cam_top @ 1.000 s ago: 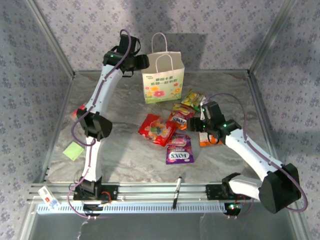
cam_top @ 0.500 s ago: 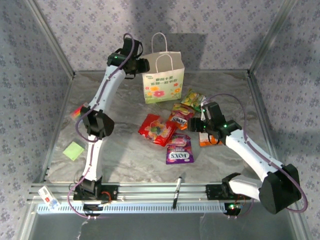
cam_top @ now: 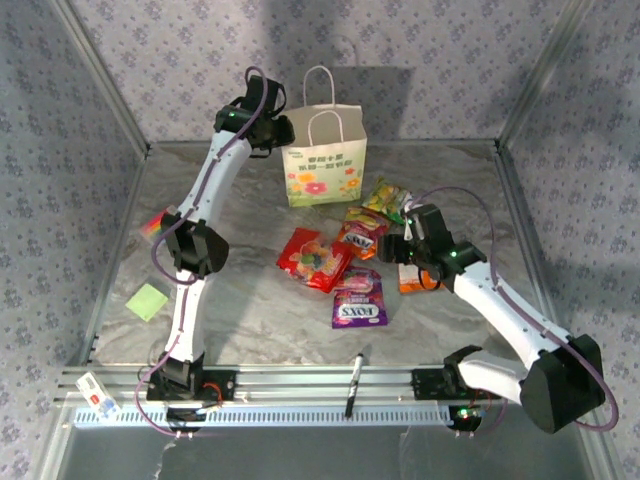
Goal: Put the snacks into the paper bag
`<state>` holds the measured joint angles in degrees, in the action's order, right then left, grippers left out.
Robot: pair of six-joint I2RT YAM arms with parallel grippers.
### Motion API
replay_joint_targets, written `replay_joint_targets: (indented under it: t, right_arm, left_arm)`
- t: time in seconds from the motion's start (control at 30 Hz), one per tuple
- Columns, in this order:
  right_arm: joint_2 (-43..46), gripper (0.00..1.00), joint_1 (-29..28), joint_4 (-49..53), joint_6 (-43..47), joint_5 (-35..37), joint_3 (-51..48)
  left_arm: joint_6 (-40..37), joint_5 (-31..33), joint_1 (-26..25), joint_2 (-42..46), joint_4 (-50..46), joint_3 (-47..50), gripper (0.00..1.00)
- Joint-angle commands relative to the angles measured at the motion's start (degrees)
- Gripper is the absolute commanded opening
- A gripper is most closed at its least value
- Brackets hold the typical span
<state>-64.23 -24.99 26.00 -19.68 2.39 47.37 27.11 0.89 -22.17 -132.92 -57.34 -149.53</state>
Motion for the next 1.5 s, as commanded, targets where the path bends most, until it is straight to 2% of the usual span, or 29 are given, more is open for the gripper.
replay_joint_targets:
  t: [0.0,0.17,0.23,0.6,1.1,1.47]
  right_arm:
    - [0.86,0.75,0.3,1.32,0.74,0.87,-0.54]
    - [1.03,0.75,0.26,1.31,0.8,0.79,-0.64]
    - [1.12,0.75,0.3,1.13,0.79,0.74,-0.62]
    - [0.97,0.75,0.16,-0.32,0.48,-0.91,-1.33]
    - [-1.16,0.75,-2.39,-2.19,-0.44,-1.67,0.36]
    - [-0.82,0.75,-5.9,-1.35,-0.86,0.16,1.36]
  left_arm:
    - [0.22,-0.03,-0.15,1.04,-1.97,-1.95,0.26]
    - [-0.48,2.03,0.11,2.35,-3.33,-1.77,0.1]
    - [-0.58,2.75,0.42,3.07,-3.79,-1.56,0.07]
    - [-2.39,6.67,2.94,9.91,-7.53,1.24,0.05]
    - [-5.18,5.52,7.03,30.68,-6.22,23.88,0.07]
    - [-6.56,7.1,7.23,45.82,-7.45,37.42,0.07]
